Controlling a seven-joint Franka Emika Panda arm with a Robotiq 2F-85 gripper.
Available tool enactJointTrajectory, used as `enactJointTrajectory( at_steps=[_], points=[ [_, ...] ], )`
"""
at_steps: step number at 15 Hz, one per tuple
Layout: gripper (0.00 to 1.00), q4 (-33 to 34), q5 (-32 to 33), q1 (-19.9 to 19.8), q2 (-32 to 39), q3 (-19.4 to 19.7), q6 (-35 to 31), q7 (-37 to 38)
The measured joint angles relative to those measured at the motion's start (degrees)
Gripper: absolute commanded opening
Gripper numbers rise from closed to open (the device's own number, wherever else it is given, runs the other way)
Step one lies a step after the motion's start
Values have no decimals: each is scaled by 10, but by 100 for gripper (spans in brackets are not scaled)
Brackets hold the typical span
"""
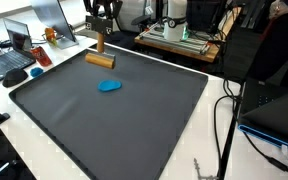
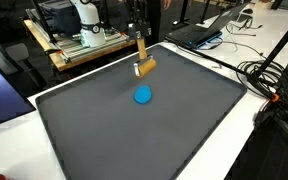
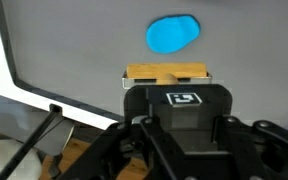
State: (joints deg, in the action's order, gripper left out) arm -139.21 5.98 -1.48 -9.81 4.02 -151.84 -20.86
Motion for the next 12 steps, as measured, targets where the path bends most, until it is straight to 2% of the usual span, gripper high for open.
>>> enactJointTrajectory(
  at_steps=[6, 12],
  points=[
    [22, -17, -1, 43, 23, -6, -11, -136],
    [22, -9, -1, 43, 62, -6, -11, -218]
  ],
)
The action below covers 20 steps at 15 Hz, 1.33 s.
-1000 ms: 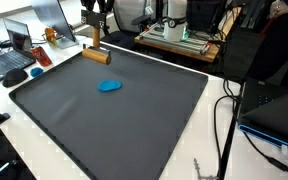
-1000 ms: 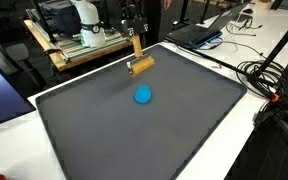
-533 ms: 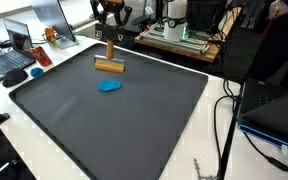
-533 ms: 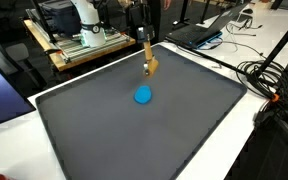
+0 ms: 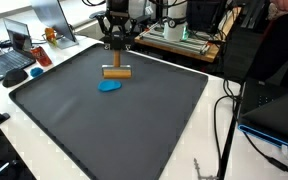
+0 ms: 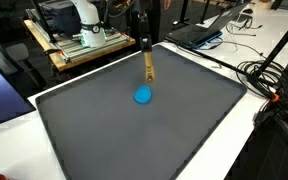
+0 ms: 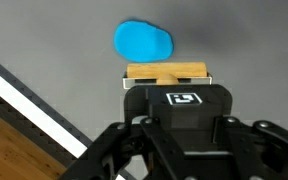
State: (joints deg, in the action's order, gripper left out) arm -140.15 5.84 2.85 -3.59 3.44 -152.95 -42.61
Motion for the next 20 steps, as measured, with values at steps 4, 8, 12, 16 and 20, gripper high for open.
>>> enactJointTrajectory(
  at_steps=[4, 8, 12, 16, 20],
  points=[
    [22, 26, -10, -7, 38, 0, 11, -23],
    [22, 84, -53, -25, 74, 0, 66, -69],
    [22, 141, -82, -50, 110, -2, 117, -109],
    [22, 183, -87, -68, 150, -7, 137, -120],
    [22, 202, -87, -78, 178, -16, 152, -131]
  ],
)
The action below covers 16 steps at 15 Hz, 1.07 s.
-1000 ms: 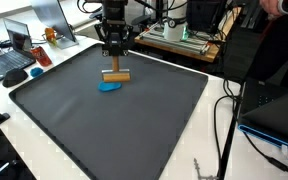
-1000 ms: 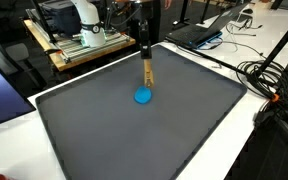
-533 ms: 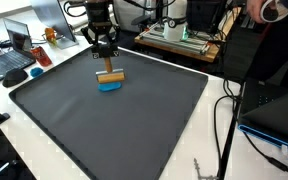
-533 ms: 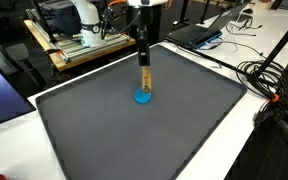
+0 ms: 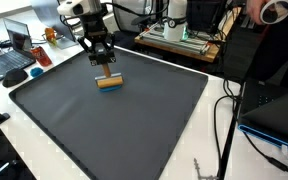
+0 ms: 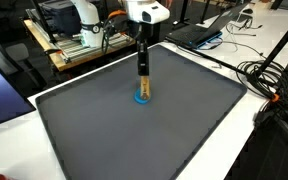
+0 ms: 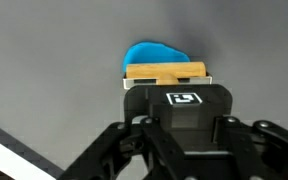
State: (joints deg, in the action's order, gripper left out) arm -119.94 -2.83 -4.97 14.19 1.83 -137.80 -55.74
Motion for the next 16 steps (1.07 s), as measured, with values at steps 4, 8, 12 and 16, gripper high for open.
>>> enactJointTrajectory(
  at_steps=[4, 8, 12, 16],
  points=[
    [22, 11, 0, -6, 6, -6, 14, -8],
    [22, 13, 2, -8, 8, -6, 15, -9],
    [22, 13, 4, -8, 9, -8, 13, -9],
    [22, 13, 5, -8, 12, -16, 3, -8]
  ],
)
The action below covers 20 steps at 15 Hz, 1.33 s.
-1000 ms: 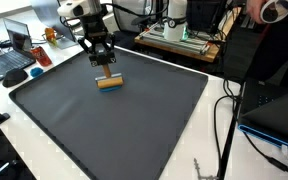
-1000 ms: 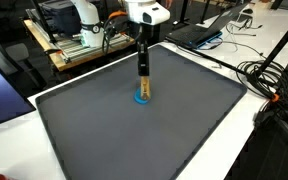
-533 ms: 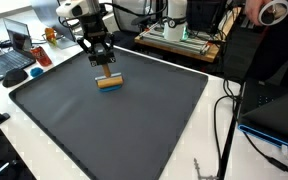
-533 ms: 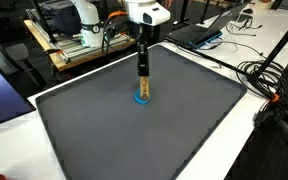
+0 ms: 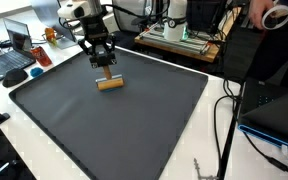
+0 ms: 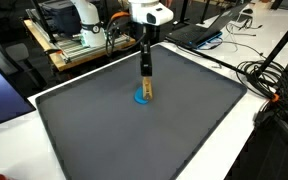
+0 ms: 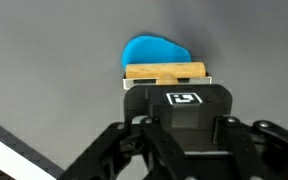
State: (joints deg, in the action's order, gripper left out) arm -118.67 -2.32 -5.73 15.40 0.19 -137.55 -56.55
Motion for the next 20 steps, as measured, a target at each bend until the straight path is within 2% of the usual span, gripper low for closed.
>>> enactJointTrajectory(
  at_steps=[13, 20],
  points=[
    [22, -5, 2, 0, 1, -7, -15, 4],
    [22, -8, 30, 1, -1, -7, -14, 18]
  ],
)
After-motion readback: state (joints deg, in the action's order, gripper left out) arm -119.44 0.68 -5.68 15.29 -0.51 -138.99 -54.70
